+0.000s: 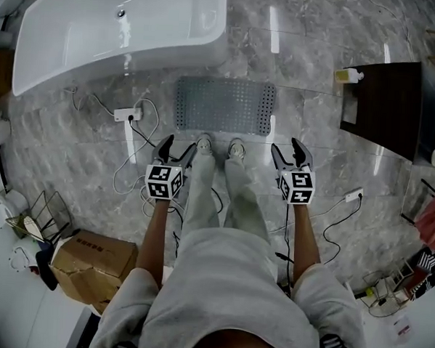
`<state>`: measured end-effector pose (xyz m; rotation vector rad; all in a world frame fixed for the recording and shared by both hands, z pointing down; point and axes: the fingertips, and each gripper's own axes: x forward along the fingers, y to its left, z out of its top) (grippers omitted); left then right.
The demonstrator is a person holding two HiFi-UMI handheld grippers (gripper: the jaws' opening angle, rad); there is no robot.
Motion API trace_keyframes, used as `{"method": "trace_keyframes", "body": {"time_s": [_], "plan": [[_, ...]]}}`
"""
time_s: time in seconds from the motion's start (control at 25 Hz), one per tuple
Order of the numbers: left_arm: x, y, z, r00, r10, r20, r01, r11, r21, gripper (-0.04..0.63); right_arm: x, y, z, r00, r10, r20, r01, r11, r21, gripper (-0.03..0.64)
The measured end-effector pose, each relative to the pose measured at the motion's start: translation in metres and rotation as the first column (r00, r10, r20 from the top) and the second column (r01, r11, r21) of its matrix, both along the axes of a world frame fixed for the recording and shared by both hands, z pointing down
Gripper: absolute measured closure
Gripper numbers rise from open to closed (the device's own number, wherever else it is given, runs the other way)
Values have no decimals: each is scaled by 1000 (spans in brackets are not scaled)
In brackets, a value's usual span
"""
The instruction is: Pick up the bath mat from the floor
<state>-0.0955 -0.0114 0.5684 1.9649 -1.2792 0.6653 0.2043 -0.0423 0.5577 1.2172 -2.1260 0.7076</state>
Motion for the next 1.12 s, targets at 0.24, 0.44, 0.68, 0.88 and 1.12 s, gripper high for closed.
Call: {"method": "trace_keyframes", "body": {"time_s": [0.24,0.44,0.68,0.88,1.12], "plan": [[-32,-16,35,999,48,24,-48,999,9,270,-23,-6,34,1000,3,-28,-3,1000,-13,348],[-55,-28,67,999,41,16,-41,999,0,270,-40,-11,69,999,9,-42,-11,999,-34,348],[-74,-38,104,1000,10,-11,-10,1000,-6,270,-46,-11,109,998,43,-49,-45,998,-52,348],[-91,-43,149,1000,-16,-9,15,999,-34,268,-45,-11,148,997,32,-70,-38,996,-77,348],[-103,-51,197,1000,-16,-4,16,999,-44,268,-41,-6,194,997,32,-71,-39,994,-106,348]]}}
